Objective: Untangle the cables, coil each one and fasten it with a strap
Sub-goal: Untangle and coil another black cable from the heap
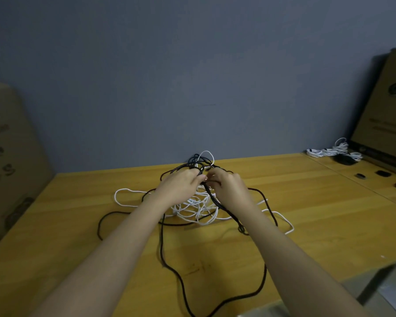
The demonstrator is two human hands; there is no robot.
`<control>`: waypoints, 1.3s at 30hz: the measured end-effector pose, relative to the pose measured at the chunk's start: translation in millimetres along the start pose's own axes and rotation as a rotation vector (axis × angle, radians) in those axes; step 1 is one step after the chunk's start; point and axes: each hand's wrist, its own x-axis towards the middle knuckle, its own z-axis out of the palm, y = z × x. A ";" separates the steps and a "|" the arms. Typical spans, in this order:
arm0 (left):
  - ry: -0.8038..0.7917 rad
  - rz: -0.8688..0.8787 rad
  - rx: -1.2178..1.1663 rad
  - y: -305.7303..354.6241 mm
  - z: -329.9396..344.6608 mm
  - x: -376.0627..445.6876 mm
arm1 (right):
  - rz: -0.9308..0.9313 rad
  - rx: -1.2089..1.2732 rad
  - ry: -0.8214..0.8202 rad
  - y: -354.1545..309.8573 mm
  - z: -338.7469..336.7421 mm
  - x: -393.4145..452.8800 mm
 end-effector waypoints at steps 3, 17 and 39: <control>0.016 0.000 0.005 3.9 -2.7 -3.8 | -0.004 -0.030 0.034 1.4 -3.9 -0.4; 0.285 -0.012 0.074 14.8 -24.3 -22.8 | 0.203 -0.049 0.145 12.2 -23.7 1.6; 0.573 -0.149 -0.080 13.2 -38.5 -16.7 | 0.463 1.031 -0.184 13.4 -57.5 -48.7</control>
